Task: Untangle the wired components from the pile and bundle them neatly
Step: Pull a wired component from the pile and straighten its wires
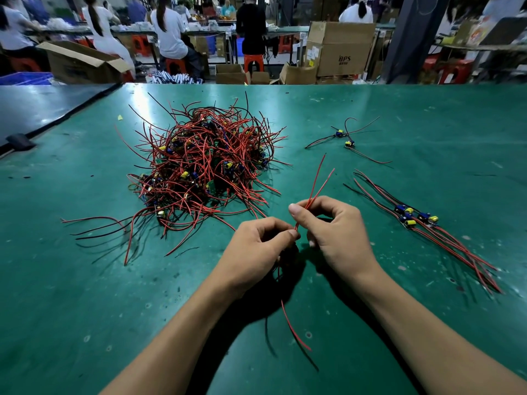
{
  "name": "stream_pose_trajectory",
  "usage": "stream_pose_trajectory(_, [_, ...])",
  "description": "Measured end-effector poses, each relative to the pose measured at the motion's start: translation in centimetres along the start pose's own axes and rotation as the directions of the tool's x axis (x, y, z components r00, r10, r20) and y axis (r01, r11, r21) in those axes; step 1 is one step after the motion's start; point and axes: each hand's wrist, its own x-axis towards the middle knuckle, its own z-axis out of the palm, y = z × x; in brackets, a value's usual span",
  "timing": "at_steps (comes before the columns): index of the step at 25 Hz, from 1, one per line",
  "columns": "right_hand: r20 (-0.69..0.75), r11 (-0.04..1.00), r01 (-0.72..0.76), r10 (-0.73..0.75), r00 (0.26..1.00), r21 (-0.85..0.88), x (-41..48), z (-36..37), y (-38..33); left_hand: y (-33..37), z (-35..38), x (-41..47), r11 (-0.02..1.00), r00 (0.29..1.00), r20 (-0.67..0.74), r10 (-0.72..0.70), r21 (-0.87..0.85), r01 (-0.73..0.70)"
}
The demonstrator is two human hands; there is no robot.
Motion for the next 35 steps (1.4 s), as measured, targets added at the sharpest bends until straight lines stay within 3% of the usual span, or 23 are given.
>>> stream_pose_trajectory(3, [0.185, 0.964, -0.188, 0.154, 0.971, 0.187, -0.1, -0.1, -0.2, 0.0, -0.1, -0.1, 1.000, 1.000, 0.018, 0.013, -0.003, -0.013])
stream_pose_trajectory(5, [0.355, 0.894, -0.341, 0.229, 0.906, 0.292, -0.1, -0.2, -0.1, 0.0, -0.3, -0.2, 0.999, 0.998, 0.059, 0.004, -0.050, -0.001])
stream_pose_trajectory(10, [0.586, 0.824, -0.495, 0.264, 0.766, 0.276, 0.1, -1.0, -0.2, 0.1, -0.8, -0.4, 0.987, 0.983, 0.181, -0.003, -0.159, 0.032])
stream_pose_trajectory(12, [0.566, 0.824, -0.479, 0.248, 0.786, 0.303, 0.0, -0.8, 0.0, 0.2, -0.7, -0.4, 0.985, 0.983, 0.183, -0.001, -0.170, 0.033])
stream_pose_trajectory(15, [0.375, 0.870, -0.343, 0.204, 0.904, 0.354, -0.1, 0.2, 0.2, 0.1, -0.7, 0.0, 0.985, 0.990, 0.142, -0.004, -0.173, 0.029])
stream_pose_trajectory(18, [0.120, 0.990, -0.083, 0.069, 0.990, 0.116, 0.2, 0.5, 0.4, 0.1, -0.5, 0.2, 0.988, 0.993, 0.118, -0.009, -0.150, 0.027])
stream_pose_trajectory(22, [0.013, 0.990, 0.067, -0.066, 0.998, -0.120, 0.9, -0.3, 0.9, 0.1, -0.4, 0.2, 0.997, 0.993, 0.121, -0.013, -0.080, 0.023])
stream_pose_trajectory(27, [-0.082, 0.943, 0.101, -0.134, 0.988, -0.317, 1.6, -0.8, 1.4, 0.2, -0.2, 0.2, 1.000, 0.994, 0.109, -0.001, -0.010, 0.002])
stream_pose_trajectory(29, [-0.072, 0.975, 0.019, -0.036, 0.997, -0.222, 1.5, -0.4, 1.8, 0.2, -0.3, 0.2, 1.000, 0.996, 0.087, 0.010, 0.005, -0.010])
stream_pose_trajectory(32, [0.070, 0.963, -0.212, 0.203, 0.977, 0.168, 1.1, -0.3, 1.2, -0.1, 0.0, 0.3, 1.000, 0.999, 0.034, 0.001, 0.008, -0.001])
stream_pose_trajectory(35, [0.163, 0.925, -0.272, 0.236, 0.958, 0.264, 0.9, -0.4, 0.9, -0.5, 0.1, 0.3, 1.000, 1.000, 0.012, 0.014, 0.015, -0.014])
